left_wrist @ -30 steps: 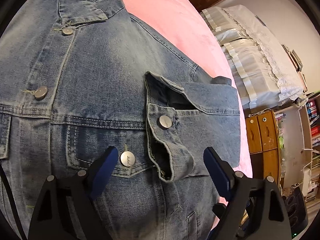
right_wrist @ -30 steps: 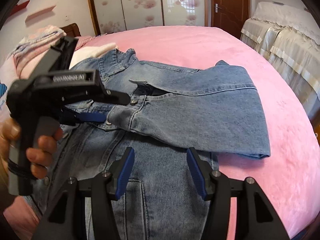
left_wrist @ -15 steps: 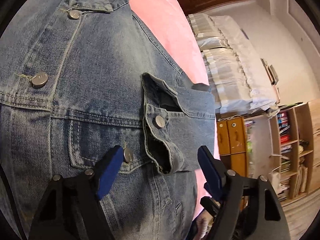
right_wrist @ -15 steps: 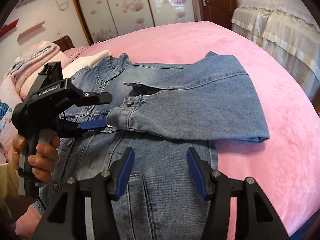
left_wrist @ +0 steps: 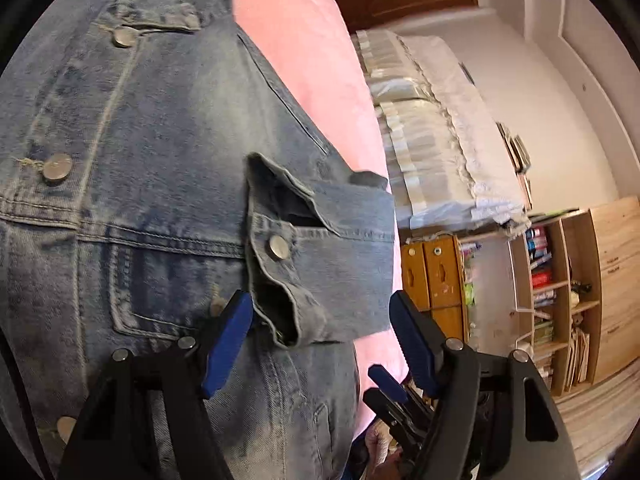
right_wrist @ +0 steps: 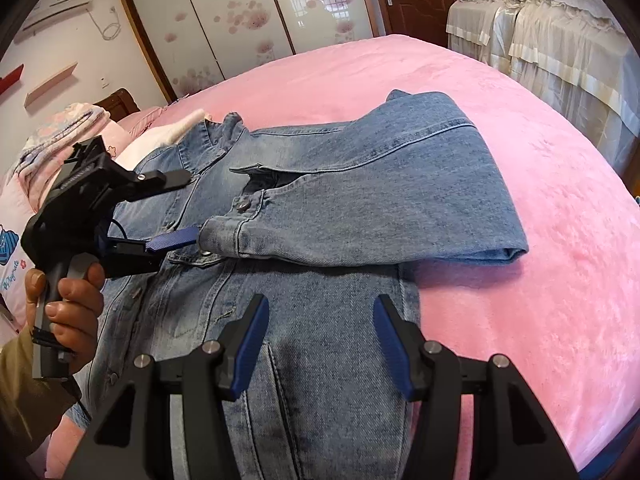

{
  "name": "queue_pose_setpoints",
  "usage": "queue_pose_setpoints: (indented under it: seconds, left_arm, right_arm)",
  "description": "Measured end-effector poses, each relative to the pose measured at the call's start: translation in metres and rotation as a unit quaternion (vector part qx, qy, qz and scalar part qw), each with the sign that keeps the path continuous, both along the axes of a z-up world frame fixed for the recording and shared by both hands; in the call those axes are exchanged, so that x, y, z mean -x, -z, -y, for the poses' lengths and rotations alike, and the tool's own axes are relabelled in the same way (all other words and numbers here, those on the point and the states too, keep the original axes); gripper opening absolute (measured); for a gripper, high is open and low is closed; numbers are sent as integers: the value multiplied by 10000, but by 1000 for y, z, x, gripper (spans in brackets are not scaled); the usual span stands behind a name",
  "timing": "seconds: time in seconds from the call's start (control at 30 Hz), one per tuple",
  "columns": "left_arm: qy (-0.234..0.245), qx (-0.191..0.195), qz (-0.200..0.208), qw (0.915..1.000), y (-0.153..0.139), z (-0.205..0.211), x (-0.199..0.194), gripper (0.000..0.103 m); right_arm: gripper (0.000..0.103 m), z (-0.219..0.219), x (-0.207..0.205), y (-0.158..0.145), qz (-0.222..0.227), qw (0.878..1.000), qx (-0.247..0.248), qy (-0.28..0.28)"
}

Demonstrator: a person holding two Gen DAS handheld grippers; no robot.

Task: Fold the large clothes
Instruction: 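Grasp the sleeve cuff with the right tool and fold it across the jacket front, then grasp the other sleeve cuff with the left tool and lay it across the front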

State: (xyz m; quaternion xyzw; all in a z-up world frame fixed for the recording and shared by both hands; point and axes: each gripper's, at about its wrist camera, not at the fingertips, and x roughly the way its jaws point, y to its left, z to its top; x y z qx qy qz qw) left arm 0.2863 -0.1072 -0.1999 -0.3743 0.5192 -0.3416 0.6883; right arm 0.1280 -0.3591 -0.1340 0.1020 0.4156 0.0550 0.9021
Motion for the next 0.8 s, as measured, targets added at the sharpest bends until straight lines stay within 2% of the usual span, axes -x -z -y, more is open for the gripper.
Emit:
queue_pose_setpoints:
  seconds: [0.1,0.23,0.4,0.43,0.47,0.5,0.53,0.63,0.73,0.8]
  left_arm:
    - [214,-202,-142,9995,7,13,-2,69]
    - [286,-259,-281,9989,23,31,-6,69]
    - [328,81,-326,9989,29,48,-19,67]
    - [326,89,-319,9989,29,50,-21,62]
    - [312,15,-299,9991,28,55,-23,43]
    - [277,-143,-291,9991,28,60,-25,20]
    - [234,-227,-310,9990,27,61,-28,14]
    - [97,-639,-66,9979,10,71,-34,9]
    - [172,-1230,642,9902,-34,83,-41,7]
    - [124,-1413,1167,9830,-70,83,-46,7]
  right_arm:
    - [55,2,1,0,7,10000,-41,37]
    - [55,3,2,-2,49,9999,-63,72]
    - [55,4,2,0,-1,9999,-96,93]
    - [55,5,2,2,-25,9999,-100,101]
    - [55,5,1,4,-50,9999,-104,115]
    - [55,5,1,5,-77,9998,-112,131]
    - [55,5,0,6,-97,9998,-128,153]
    - [55,6,1,6,-99,9997,-148,195]
    - [55,6,3,4,-73,9996,-139,217]
    - [55,7,3,3,-67,9996,-127,234]
